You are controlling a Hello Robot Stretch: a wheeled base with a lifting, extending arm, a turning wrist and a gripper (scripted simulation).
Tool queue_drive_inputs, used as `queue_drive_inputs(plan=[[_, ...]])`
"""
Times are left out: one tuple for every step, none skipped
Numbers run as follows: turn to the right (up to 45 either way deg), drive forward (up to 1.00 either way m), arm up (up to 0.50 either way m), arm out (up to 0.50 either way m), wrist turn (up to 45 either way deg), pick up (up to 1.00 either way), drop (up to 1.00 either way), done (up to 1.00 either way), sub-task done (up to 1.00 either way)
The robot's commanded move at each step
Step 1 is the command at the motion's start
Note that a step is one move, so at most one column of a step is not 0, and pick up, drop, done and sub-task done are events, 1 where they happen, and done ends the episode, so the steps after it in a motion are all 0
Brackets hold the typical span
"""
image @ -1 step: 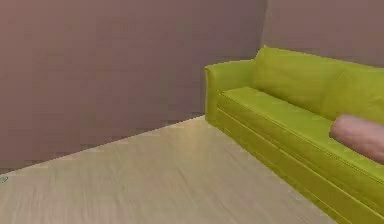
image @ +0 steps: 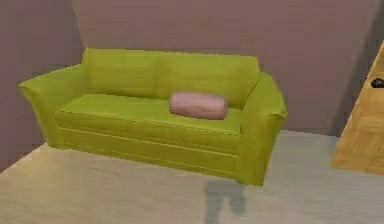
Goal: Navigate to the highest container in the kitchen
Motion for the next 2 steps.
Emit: queue_drive_inputs(plan=[[45.0,0.0,0.0,0.0,0.0,0.0,0.0,0.0,0.0],[12.0,0.0,0.0,0.0,0.0,0.0,0.0,0.0,0.0]])
